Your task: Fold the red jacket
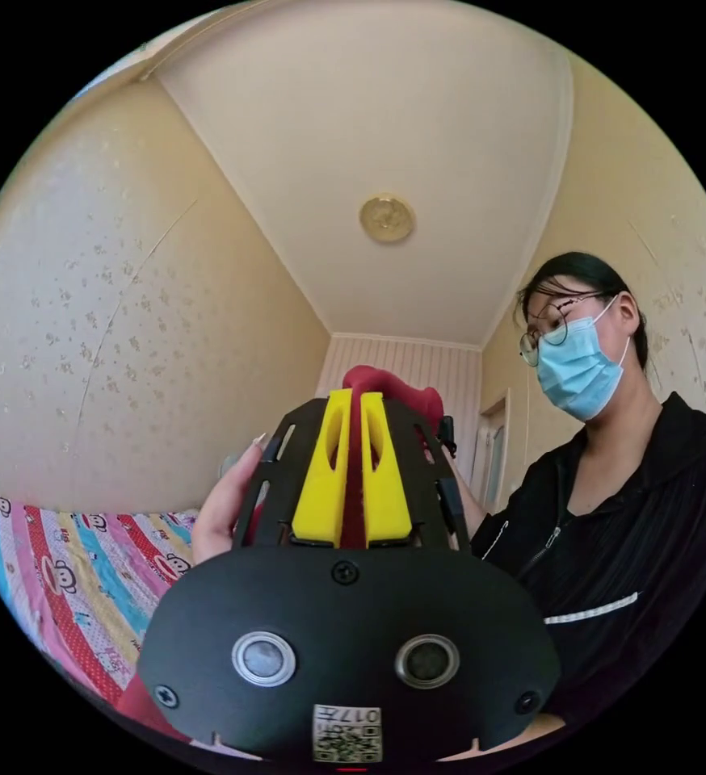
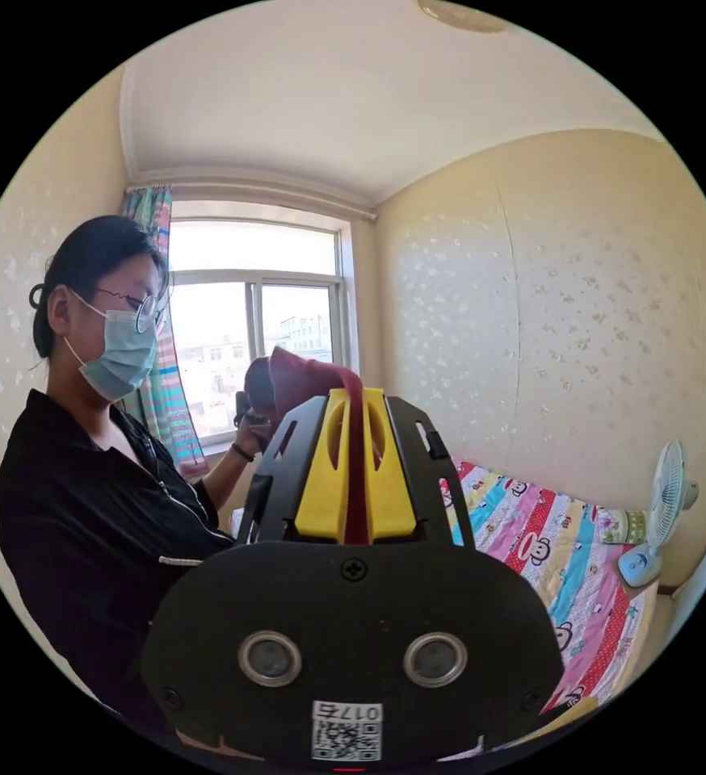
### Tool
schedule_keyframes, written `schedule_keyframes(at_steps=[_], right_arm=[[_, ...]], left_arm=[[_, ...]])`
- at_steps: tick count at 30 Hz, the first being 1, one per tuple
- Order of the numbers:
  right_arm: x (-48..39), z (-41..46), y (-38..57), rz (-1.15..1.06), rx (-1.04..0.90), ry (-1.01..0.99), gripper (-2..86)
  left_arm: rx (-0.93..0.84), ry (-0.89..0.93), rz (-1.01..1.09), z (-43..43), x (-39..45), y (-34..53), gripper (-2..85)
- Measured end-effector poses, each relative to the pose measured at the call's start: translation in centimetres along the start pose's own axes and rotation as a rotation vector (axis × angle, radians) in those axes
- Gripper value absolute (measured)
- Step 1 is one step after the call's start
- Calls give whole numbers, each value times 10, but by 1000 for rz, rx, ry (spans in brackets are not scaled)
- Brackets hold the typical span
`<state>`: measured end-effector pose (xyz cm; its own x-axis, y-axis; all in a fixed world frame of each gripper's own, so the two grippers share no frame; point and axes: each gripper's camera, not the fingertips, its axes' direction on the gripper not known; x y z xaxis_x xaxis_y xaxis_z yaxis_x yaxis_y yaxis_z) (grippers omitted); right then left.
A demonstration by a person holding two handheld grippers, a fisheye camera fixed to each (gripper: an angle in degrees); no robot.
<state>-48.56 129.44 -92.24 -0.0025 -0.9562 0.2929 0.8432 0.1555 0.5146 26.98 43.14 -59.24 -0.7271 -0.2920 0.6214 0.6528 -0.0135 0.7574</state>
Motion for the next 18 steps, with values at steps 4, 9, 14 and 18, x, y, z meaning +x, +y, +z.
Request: schedule_keyframes(at_steps=[4, 9, 14, 18], right_arm=[[-31, -22, 9, -77, 138, 163, 25], [-62, -30, -2, -221, 213, 479, 23], [-16, -14, -7, -184, 275, 628, 24], [68, 20, -14, -100, 184, 594, 25]], left_arm=[[20, -90, 80, 0, 52, -5, 1], [13, -224, 247, 27, 119, -17, 1], [-37, -214, 294, 70, 126, -20, 2], [-125, -236, 222, 118, 77, -10, 3]])
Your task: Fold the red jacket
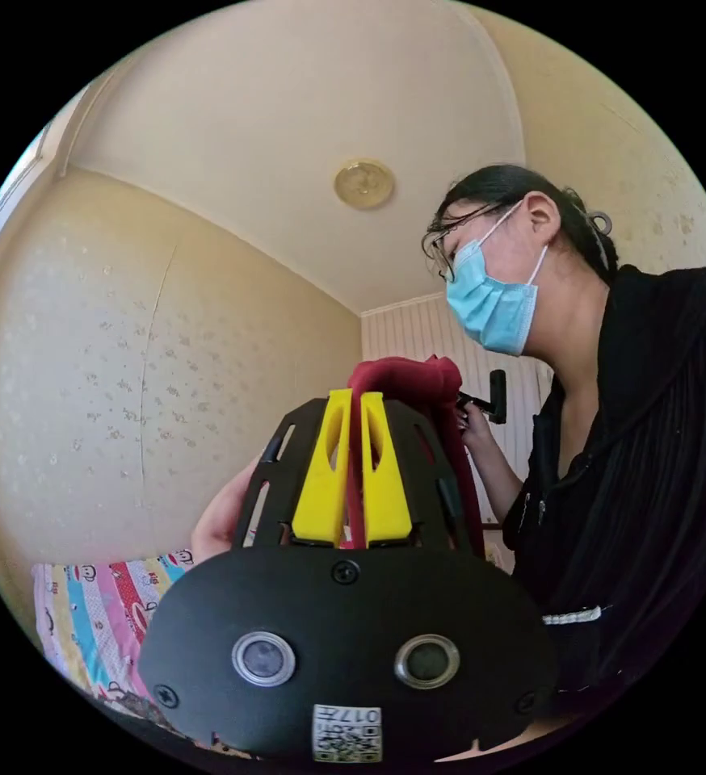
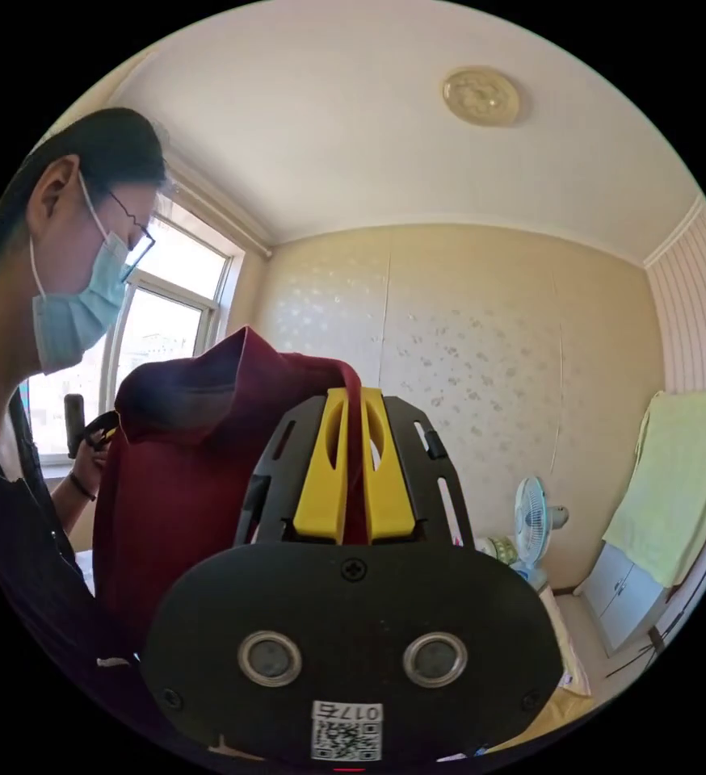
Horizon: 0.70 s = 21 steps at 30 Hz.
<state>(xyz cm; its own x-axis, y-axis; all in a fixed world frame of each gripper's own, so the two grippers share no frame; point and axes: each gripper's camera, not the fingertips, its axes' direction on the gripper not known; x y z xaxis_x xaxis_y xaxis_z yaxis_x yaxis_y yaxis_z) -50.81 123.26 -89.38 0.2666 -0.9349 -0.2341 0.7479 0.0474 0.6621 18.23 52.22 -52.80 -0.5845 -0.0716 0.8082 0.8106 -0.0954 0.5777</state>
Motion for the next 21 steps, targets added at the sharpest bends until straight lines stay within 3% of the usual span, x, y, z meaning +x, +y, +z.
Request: schedule_keyframes(at_steps=[7, 10, 12, 14, 16, 21], right_arm=[[130, 285, 120, 92, -388, -206, 30], [170, 419, 235, 91, -425, -206, 37], [189, 476, 308, 111, -457, -115, 47], [217, 519, 397, 251, -508, 52, 55], [234, 522, 452, 405, -489, 50, 61], [216, 488, 570, 409, -654, -42, 98]], left_arm=[[-224, -134, -266, 138, -168, 128, 13], [-282, -141, -442, 207, -285, 251, 37], [-214, -127, -614, 244, -366, 364, 81], [-75, -220, -717, 244, -391, 437, 86], [-28, -315, -720, 241, -385, 484, 100], [-417, -271, -627, 269, -275, 598, 111]])
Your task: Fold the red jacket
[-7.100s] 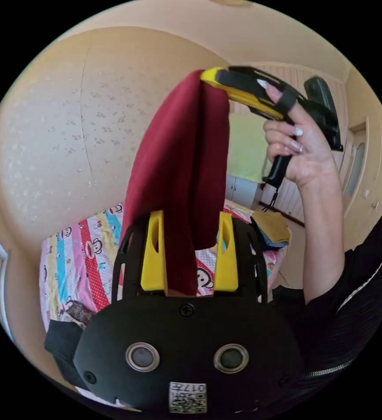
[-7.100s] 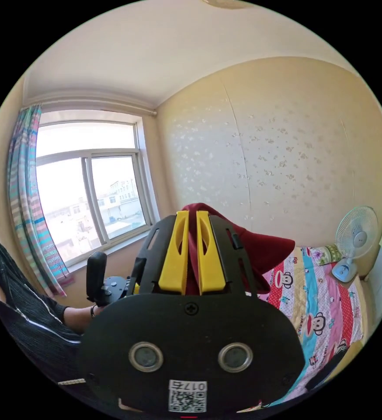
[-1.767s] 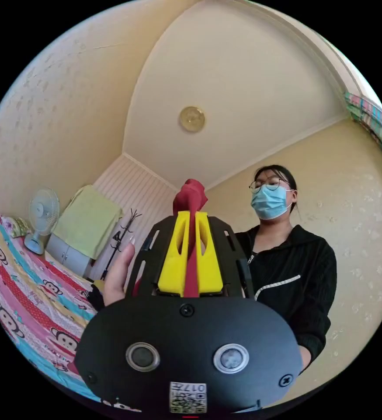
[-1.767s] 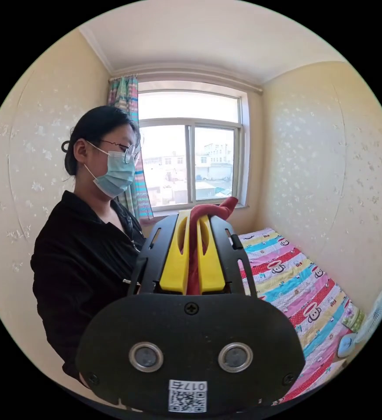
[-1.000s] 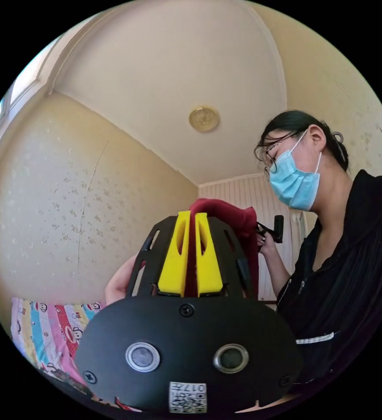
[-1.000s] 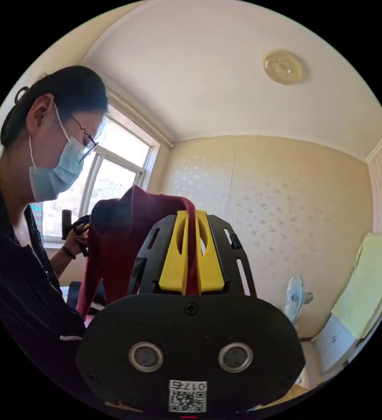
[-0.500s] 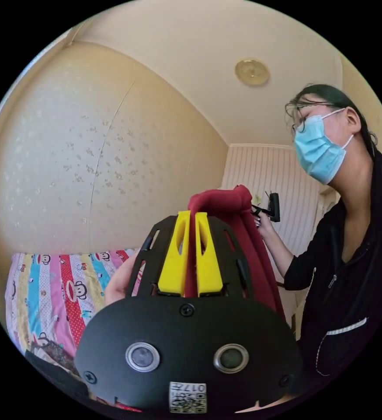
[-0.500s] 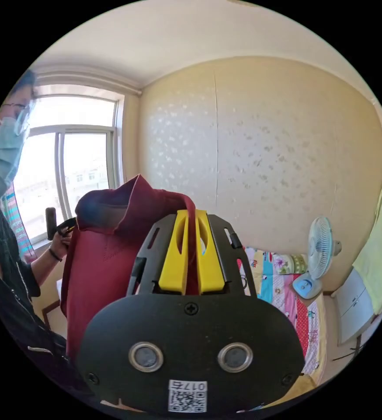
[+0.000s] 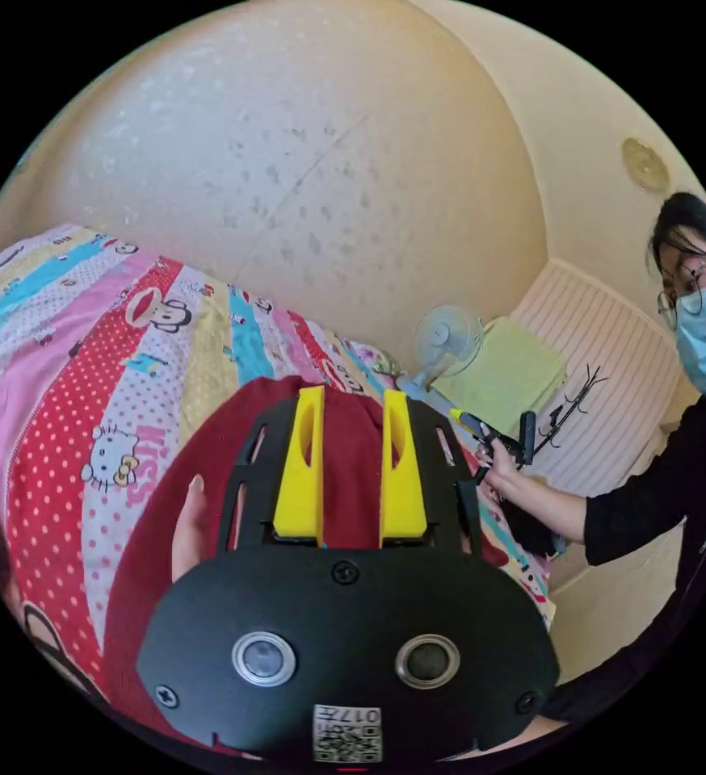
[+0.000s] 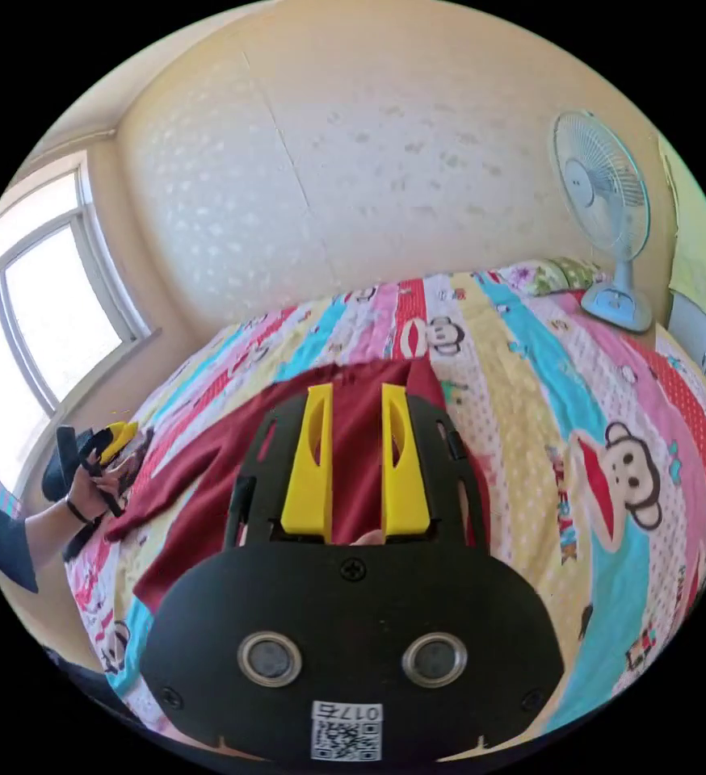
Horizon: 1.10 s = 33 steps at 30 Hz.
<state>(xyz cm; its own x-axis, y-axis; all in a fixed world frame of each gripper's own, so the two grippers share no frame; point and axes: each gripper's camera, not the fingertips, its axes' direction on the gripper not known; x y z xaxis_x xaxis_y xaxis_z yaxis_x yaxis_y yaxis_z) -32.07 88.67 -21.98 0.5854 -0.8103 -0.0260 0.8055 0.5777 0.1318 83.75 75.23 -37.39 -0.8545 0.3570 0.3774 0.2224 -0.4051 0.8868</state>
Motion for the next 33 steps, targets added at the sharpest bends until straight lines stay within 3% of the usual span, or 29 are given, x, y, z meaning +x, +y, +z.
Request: schedule_keyframes(at_steps=[5, 9, 10, 12, 16, 21, 23, 25, 28, 31, 33], right_arm=[[16, -21, 91, 67, -251, 160, 165], [33, -7, 118, 69, -530, 251, 138], [40, -2, 118, 64, -575, 243, 97], [49, -1, 103, 24, -598, 121, 56], [91, -36, 36, -12, -504, 251, 34], [206, -101, -1, 328, -316, 472, 45], [233, -124, 1, 431, -164, 305, 65], [229, -115, 8, 396, -157, 197, 80], [214, -61, 32, 383, -302, 13, 140], [196, 4, 72, 435, -371, -193, 166], [184, 41, 96, 446, -444, -187, 167]], left_arm=[[-266, -57, 30, 26, 61, 105, 110], [-369, -141, -62, 40, 84, 140, 102], [-383, -132, -100, 44, 83, 144, 101], [-450, -90, -215, 63, 79, 160, 88], [-443, -135, -150, 68, 102, 151, 79], [-509, -140, -110, 80, 124, 148, 100], [-491, -112, -177, 76, 120, 150, 101], [-456, -99, -246, 70, 112, 152, 109], [-386, -61, -319, 64, 102, 157, 119], [-448, 13, -433, 88, 95, 167, 120], [-486, 24, -488, 113, 102, 173, 97]])
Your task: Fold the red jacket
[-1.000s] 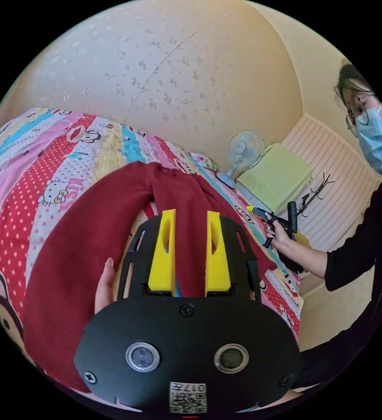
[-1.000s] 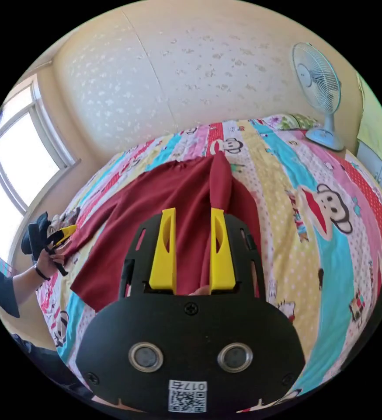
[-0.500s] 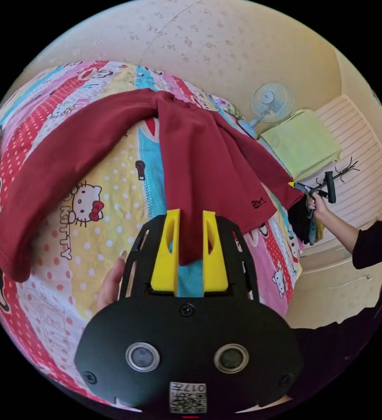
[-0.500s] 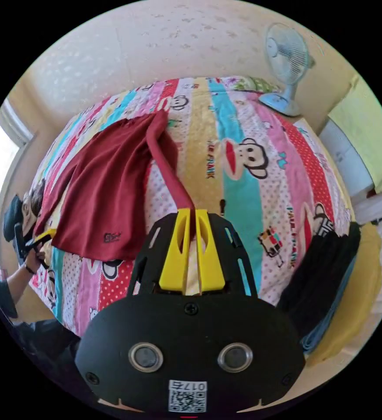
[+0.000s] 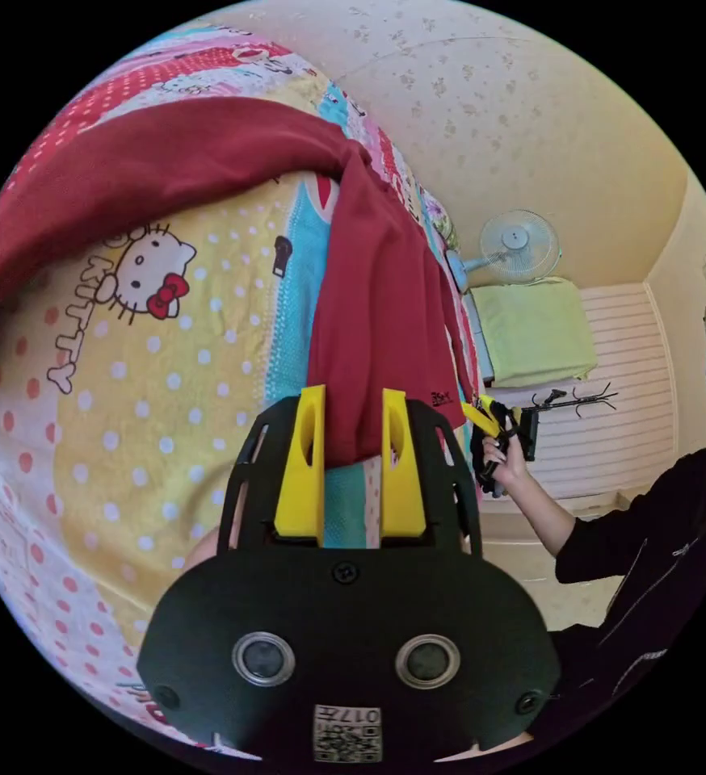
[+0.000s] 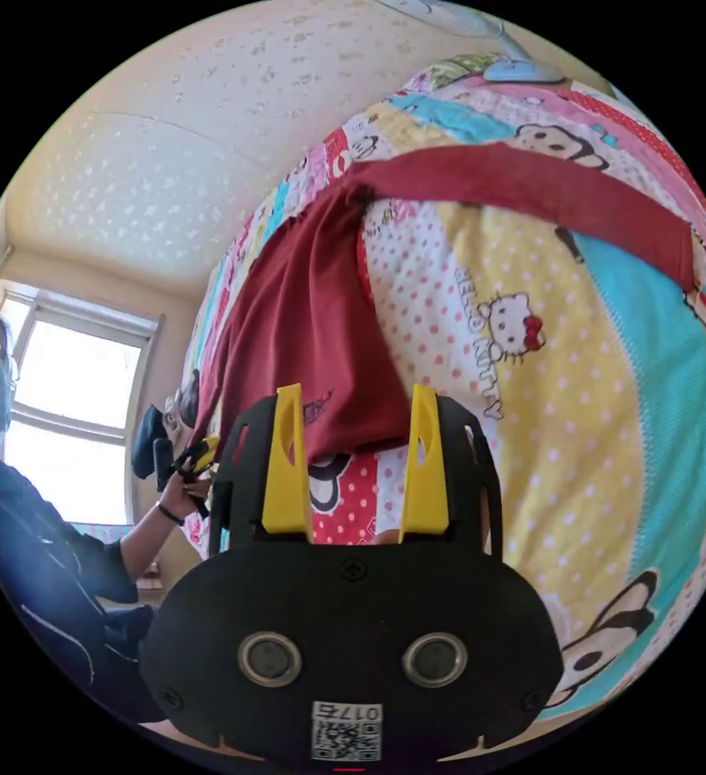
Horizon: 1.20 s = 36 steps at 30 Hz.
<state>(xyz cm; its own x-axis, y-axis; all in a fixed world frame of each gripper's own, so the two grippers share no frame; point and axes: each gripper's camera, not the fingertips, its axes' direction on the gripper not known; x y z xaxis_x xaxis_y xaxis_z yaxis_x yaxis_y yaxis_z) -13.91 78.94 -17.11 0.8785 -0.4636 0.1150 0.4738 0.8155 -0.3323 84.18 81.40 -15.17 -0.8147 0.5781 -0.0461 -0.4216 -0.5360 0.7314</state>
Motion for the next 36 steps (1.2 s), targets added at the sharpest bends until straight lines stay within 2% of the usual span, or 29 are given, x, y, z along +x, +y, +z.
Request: schedule_keyframes(at_steps=[1, 4, 7, 10, 12, 15, 19, 21, 24, 27, 30, 33, 34, 35, 36], right_arm=[[5, 23, 8, 16, -15, 31, 163], [29, 25, 25, 175, 173, -33, 126], [57, 31, 23, 227, 117, -128, 59], [83, 27, 16, 300, 116, -297, 42], [88, 16, 7, 318, 151, -404, 39], [78, -12, -13, 266, 162, -455, 36], [49, -58, -20, 71, 153, -551, 34], [44, -75, -6, 50, 124, -550, 35], [55, -95, 34, 63, 68, -539, 36], [80, -104, 83, 80, 34, -430, 39], [125, -83, 123, 204, -49, -373, 49], [169, -67, 152, 341, 147, -635, 81], [180, -67, 163, 367, 294, -757, 88], [184, -71, 172, 378, 421, -791, 90], [183, -73, 174, 383, 462, -790, 90]], left_arm=[[-2, -18, -5, 5, 3, 0, 92], [36, -161, -25, 19, 17, 8, 72], [62, -174, -81, 21, 18, 15, 50], [42, -162, -149, 23, 9, 13, 33], [-15, -55, -217, 11, 3, 6, 23], [-25, 131, -150, -20, 8, 6, 18], [6, 287, -82, -63, 27, 23, 14], [46, 301, -51, -85, 41, 55, 12], [-56, 255, -28, -87, 55, 107, 13], [-74, 169, -45, -78, 57, 180, 18], [-59, 98, -103, -52, 40, 251, 42], [64, 11, 64, -45, 35, 300, 93], [69, 26, 61, -47, 33, 303, 100], [71, 73, 63, -56, 31, 303, 102], [94, 71, 100, -71, 33, 301, 104]])
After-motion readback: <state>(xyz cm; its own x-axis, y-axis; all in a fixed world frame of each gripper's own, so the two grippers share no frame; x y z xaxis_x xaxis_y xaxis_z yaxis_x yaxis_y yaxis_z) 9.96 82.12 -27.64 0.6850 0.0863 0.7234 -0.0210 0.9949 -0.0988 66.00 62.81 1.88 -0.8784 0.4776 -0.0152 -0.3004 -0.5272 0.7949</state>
